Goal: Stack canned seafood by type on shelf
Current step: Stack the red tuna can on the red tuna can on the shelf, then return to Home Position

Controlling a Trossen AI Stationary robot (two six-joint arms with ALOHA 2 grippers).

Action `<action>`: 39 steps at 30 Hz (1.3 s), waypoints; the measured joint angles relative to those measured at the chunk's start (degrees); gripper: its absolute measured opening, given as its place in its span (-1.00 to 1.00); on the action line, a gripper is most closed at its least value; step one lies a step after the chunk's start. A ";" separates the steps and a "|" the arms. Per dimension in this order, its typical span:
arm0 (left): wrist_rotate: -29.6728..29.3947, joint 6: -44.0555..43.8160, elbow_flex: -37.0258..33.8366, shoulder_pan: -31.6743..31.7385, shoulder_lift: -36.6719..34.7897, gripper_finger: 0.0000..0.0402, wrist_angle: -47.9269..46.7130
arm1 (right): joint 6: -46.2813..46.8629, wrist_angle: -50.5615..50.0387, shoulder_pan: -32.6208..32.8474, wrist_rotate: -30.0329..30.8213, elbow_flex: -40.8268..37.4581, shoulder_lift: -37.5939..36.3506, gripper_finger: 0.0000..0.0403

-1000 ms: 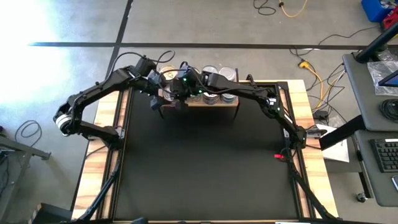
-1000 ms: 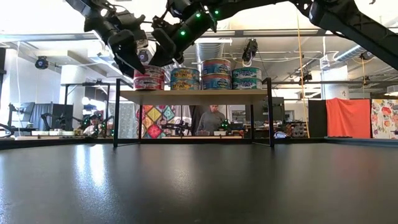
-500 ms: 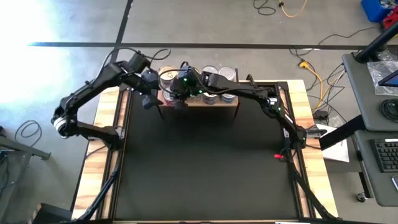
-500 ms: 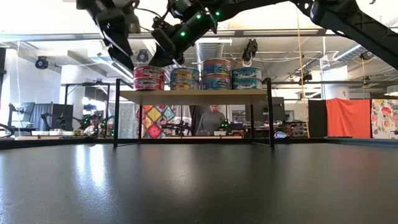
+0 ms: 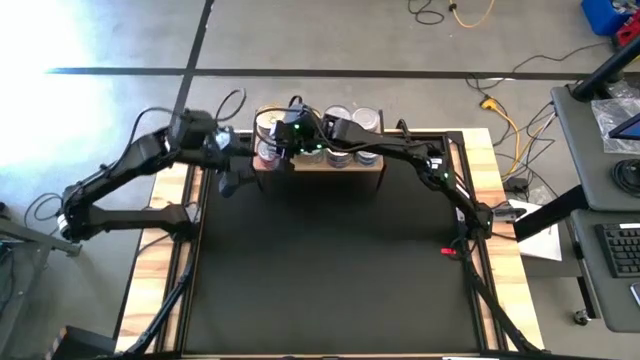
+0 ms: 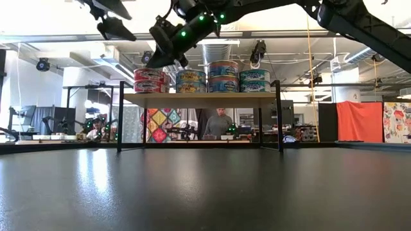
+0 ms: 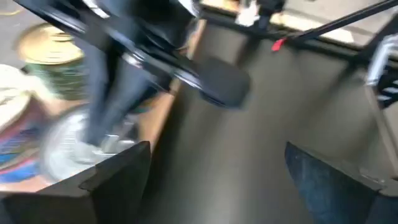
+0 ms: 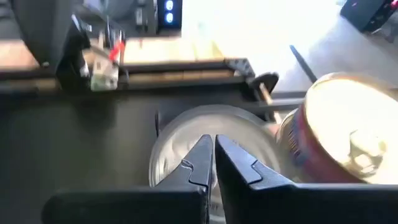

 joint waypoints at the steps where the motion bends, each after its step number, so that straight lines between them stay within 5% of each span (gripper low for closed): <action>1: 0.17 -1.23 -1.49 -1.02 -1.28 0.74 1.30 | 0.50 0.10 0.00 0.00 0.48 -0.19 -0.94; 9: 0.81 -8.77 -12.15 -9.60 -6.74 0.19 11.24 | 2.96 0.23 1.01 0.04 1.47 -4.65 -0.94; 21: 10.87 -12.79 -25.16 -15.64 -4.63 -0.71 31.17 | 10.87 -1.60 11.23 2.32 -5.84 -12.45 -0.94; 27: 10.55 -19.94 -25.67 -15.64 -0.86 -0.80 31.73 | 12.24 4.78 16.59 12.25 -23.80 -24.30 -0.94; 34: 10.35 -20.89 -23.11 -15.64 5.79 -0.81 32.95 | 19.74 22.06 18.54 10.54 -54.35 -42.12 -0.94; 39: 10.37 -20.89 -17.45 -15.30 12.69 -0.81 33.90 | 24.12 23.36 18.69 6.92 -69.22 -55.11 -0.94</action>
